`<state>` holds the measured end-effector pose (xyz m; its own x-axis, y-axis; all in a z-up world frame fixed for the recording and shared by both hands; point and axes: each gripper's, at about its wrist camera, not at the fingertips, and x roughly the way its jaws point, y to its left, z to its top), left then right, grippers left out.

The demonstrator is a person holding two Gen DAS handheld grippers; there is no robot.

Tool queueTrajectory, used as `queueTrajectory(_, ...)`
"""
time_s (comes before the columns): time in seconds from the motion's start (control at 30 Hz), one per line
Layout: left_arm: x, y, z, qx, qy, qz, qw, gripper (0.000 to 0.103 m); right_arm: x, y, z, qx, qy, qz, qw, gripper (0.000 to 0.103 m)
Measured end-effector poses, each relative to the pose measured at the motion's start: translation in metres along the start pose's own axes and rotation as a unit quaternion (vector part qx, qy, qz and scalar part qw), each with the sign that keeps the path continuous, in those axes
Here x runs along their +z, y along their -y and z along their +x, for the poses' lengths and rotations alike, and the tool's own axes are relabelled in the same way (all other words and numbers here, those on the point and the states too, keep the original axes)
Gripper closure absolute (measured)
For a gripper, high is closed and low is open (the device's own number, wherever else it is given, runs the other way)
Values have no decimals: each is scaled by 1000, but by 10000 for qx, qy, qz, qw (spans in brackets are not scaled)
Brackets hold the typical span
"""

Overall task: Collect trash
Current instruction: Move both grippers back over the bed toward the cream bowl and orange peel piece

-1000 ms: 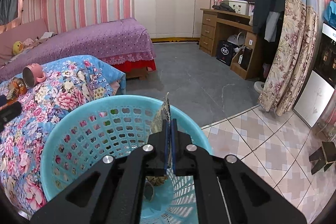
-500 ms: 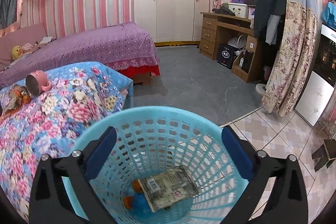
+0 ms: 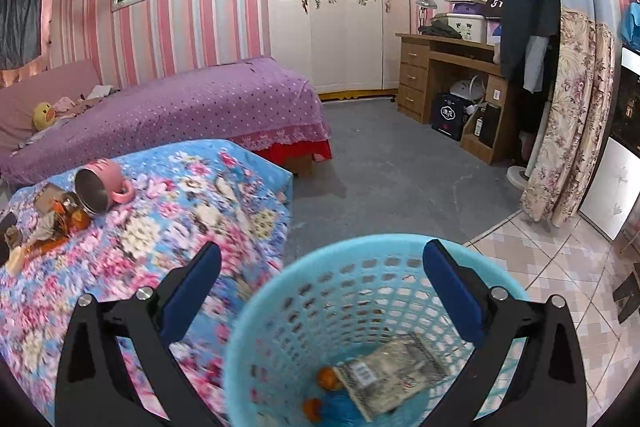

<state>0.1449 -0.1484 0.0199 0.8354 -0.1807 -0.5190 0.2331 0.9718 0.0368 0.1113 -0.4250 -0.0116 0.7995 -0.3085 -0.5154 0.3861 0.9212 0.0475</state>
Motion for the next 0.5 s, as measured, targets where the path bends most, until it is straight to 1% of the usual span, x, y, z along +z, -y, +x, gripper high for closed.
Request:
queueTrajectory(0.1,-3,-19,3,91,9,-24,10000,5,3,-21,1,104,38,-91,9999,5)
queueTrajectory(0.3,-13,-60,13,345,18,-233,9991,5,4,-55,2,285,82,-296,9991,5)
queueTrajectory(0.5,-21,-100,22,485,-131,-433,9978,5,0,-92,8,461,21,-587,9972,5)
